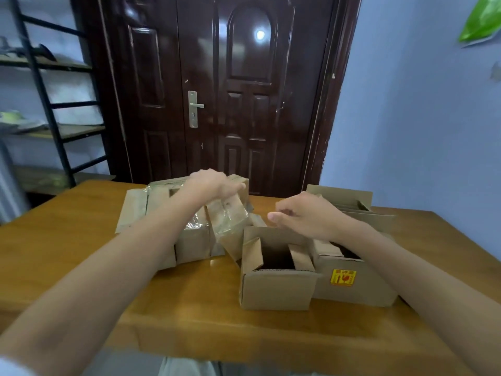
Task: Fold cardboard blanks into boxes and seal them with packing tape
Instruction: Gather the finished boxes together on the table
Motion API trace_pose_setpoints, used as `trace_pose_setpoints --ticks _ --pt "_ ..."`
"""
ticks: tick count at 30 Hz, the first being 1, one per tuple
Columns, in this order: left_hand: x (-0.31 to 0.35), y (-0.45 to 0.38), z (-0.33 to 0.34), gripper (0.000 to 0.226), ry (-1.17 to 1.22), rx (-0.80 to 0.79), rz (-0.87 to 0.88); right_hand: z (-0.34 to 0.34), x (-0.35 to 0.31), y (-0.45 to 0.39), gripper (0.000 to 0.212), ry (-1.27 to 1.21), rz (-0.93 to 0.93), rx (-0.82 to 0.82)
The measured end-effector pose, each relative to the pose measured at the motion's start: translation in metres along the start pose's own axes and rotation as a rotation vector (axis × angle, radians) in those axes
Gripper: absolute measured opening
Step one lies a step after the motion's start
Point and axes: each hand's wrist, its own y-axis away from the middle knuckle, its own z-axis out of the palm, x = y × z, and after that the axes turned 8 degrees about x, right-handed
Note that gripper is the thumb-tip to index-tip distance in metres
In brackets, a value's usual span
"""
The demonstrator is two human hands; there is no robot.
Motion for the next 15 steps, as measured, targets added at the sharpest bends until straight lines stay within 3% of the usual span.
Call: trace_pose_setpoints --ticks 2,5,9,15 --pt "0.008 -0.019 0.019 0.095 0.010 -0.131 -0.023 0.006 0.007 -0.010 0.038 -0.006 0.005 0.023" --pt "0.008 -0.038 0.034 0.101 0.025 -0.201 -0.060 0.010 0.016 -0.020 0.037 -0.035 0.012 0.053" --pt "0.006 -0.058 0.032 0.084 0.246 -0.248 -0.108 0.014 0.029 -0.036 0.041 -0.148 0.084 0.035" --pt "-0.005 -0.071 -0.034 0.073 0.731 0.068 -0.176 0.017 0.047 -0.061 0.058 -0.281 0.372 0.219"
